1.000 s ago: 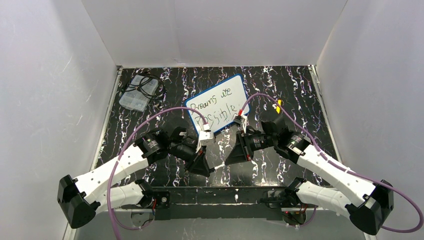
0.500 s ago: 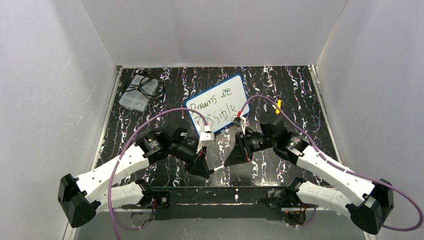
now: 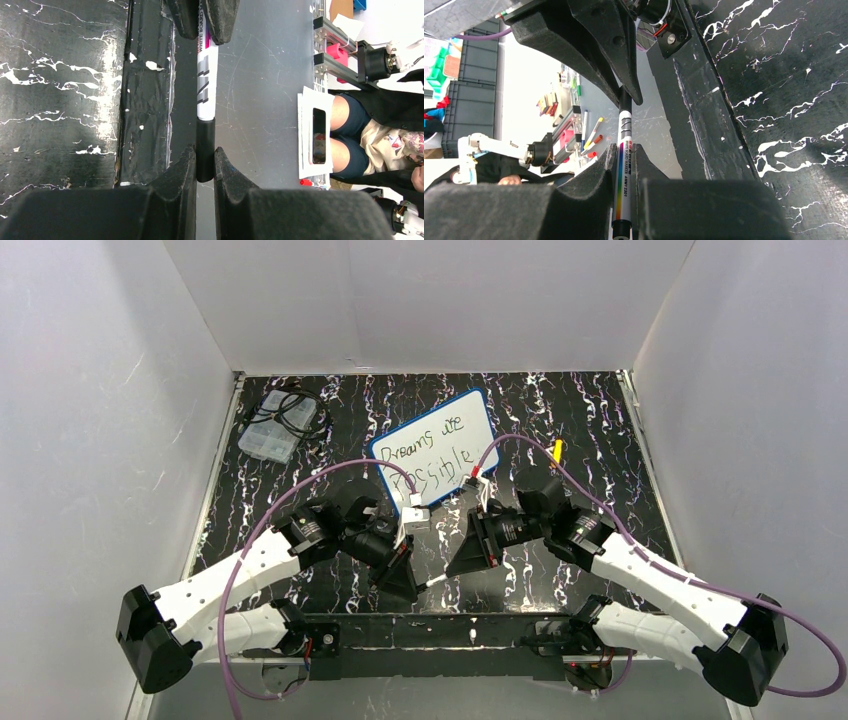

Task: Write a sentence on the whiteboard
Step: Close the whiteboard marker at the center of the board.

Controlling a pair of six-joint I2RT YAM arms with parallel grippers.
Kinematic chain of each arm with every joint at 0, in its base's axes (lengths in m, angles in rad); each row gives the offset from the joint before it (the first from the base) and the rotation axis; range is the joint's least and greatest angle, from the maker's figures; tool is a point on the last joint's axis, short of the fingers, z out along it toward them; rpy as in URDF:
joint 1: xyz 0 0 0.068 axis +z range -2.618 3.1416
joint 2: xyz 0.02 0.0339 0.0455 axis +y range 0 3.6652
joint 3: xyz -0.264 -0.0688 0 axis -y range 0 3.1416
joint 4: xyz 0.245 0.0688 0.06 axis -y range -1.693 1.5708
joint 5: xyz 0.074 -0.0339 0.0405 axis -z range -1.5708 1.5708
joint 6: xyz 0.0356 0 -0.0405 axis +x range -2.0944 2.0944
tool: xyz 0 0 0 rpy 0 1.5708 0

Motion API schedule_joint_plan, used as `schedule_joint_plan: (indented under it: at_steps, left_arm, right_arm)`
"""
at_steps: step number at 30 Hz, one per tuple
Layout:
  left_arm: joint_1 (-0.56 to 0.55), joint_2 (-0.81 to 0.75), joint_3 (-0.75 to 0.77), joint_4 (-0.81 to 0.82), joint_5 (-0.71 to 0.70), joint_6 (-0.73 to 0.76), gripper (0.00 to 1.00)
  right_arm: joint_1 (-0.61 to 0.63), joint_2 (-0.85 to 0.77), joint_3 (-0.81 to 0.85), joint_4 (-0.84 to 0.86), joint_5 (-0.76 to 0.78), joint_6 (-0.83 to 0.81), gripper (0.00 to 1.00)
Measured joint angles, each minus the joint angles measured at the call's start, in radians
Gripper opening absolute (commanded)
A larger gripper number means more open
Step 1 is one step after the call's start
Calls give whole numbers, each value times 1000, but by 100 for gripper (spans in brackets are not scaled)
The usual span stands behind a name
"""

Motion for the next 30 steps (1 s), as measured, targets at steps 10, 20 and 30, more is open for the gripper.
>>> schedule_joint_plan:
  at_steps: [10,20,30]
  left_arm:
    - [-3,-6,-14,1,-5,-14,0]
    - [-6,-27,-29,1,-40,-19,0]
    - [-6,-26,-30,-13,-102,-5,38]
  right_arm:
    - [20,0,-16,35,21,27,1]
    - [38,2,-48,97,56,75,1]
    - [59,2,-35,71,157,65,1]
